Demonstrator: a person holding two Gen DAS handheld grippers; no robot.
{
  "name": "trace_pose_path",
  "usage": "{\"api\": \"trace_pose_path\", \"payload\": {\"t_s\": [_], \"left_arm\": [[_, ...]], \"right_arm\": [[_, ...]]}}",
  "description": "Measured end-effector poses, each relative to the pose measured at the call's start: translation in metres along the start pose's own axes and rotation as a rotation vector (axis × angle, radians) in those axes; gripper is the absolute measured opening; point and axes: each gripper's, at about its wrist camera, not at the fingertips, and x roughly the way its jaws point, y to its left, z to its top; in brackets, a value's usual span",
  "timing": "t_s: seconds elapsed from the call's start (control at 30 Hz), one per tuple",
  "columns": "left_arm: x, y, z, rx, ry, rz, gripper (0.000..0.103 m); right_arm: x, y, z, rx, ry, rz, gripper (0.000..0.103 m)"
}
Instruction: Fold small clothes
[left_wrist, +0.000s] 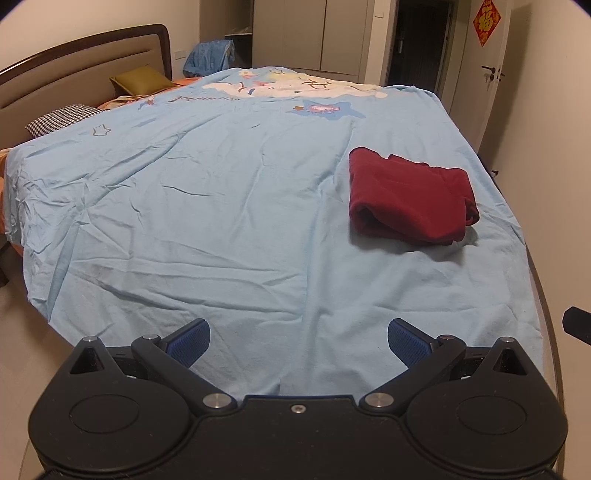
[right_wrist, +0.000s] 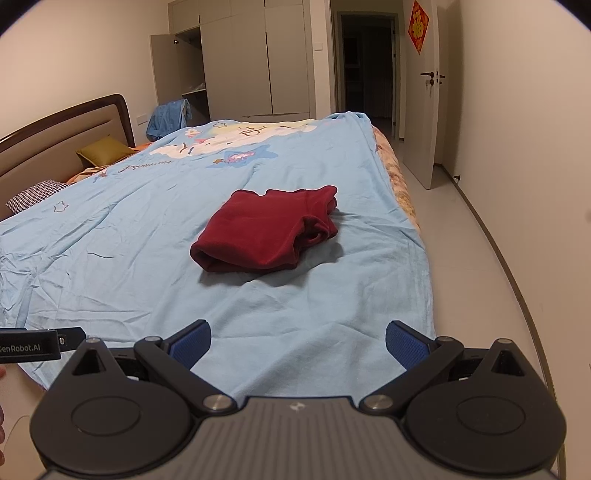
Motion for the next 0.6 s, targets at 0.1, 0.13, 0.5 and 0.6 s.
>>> {"api": "trace_pose_path", "payload": {"t_s": [0.1,0.13,0.5,0.6], "left_arm": [[-0.0028,-0.0031,0.0007,0.008,-0.002,0.008,0.102],[-0.0035,-0.0039,0.0008,0.014,0.001,0.007,0.102],[-0.0061,-0.0069,0.0015,0.044,0.011,0.021,0.102],[-0.0082,-0.0067,0.0008,0.052,0.007,0.022,0.102]], "right_arm": [[-0.0018,-0.0009,-0.0006,-0.002,-0.002,0.004,0.103],[-0.0024,-0.0013,-0.0006,-0.002,-0.003,0.006,0.103],[-0.0062,-0.0028,-0.0013,0.0,-0.01,0.01,0.103],[-0.0092,-0.0003,-0.0022,-0.002,-0.015,0.011,0.103]]}}
